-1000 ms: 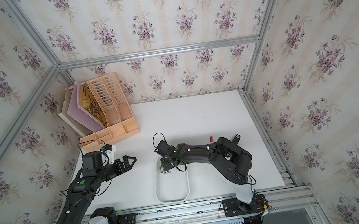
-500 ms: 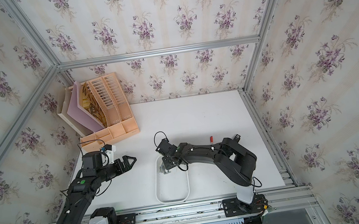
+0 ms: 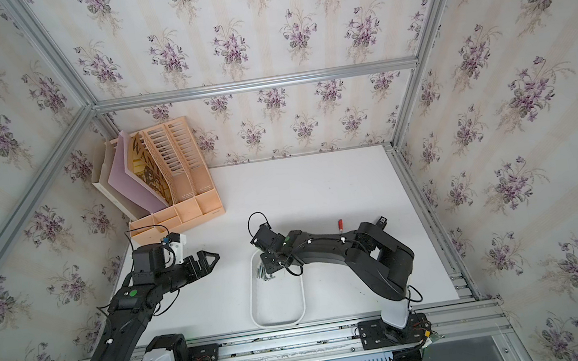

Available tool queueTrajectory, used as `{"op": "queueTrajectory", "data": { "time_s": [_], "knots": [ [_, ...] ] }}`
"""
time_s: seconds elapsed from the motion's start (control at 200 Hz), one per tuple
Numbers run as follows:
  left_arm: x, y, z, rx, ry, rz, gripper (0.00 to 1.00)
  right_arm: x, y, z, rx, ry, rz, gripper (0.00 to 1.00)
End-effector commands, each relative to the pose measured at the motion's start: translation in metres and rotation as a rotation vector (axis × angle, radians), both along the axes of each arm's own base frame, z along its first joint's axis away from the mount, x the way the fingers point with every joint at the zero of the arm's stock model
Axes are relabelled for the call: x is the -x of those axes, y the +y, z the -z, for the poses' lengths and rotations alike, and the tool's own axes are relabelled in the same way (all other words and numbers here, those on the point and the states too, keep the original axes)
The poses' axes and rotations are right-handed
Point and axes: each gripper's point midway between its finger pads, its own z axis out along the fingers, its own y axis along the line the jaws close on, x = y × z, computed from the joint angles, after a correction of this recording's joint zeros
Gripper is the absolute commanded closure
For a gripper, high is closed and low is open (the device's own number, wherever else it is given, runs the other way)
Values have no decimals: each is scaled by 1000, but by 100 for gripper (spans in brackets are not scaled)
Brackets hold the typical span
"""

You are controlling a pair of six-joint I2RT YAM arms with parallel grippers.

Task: Take out the screws from the storage box
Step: Pick up the screw from the storage box.

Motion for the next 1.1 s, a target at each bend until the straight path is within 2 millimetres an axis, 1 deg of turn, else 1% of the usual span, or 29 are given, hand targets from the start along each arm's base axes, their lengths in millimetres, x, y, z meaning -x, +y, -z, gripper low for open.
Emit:
{"op": "queueTrajectory", "data": {
  "time_s": [0.0, 0.065, 0.15, 0.315, 0.51, 0.654, 0.709, 0.779, 0.834, 0.864, 0.979, 1.094],
  "knots": [
    [-1, 1, -2, -9, -4, -1, 0, 3, 1, 5, 11, 22, -15, 100],
    [-1, 1, -2, -11, -5, -2, 1, 2, 0, 5, 15, 15, -10, 99],
    [-1, 2, -2, -11, -5, -3, 1, 1, -1, 5, 19, 10, -9, 93],
    [-1, 1, -2, -7, -4, 0, 0, 1, -2, 4, 20, 5, -6, 92],
    [-1, 1, -2, -9, -5, -2, 1, 1, -1, 0, 8, 1, -12, 84],
    [-1, 1, -2, -8, -4, -1, 1, 2, -1, 1, 8, 8, -16, 83],
    [0, 0, -2, -5, -2, 3, 1, 2, 0, 1, 6, 7, -18, 81],
    [0, 0, -2, -3, -3, 5, 0, 2, -2, 0, 9, 2, -15, 81],
    [0, 0, -2, -3, -4, 5, 1, 1, -2, -2, 5, -7, -11, 86],
    [0, 0, -3, -3, -4, 4, 1, 1, -3, -3, 2, -9, -10, 87],
    [0, 0, -2, -6, -4, 2, 0, 1, -3, -7, -4, -17, -8, 85],
    [0, 1, -2, -8, -2, 1, 0, 1, -3, -5, 0, -10, -9, 85]
  ]
}}
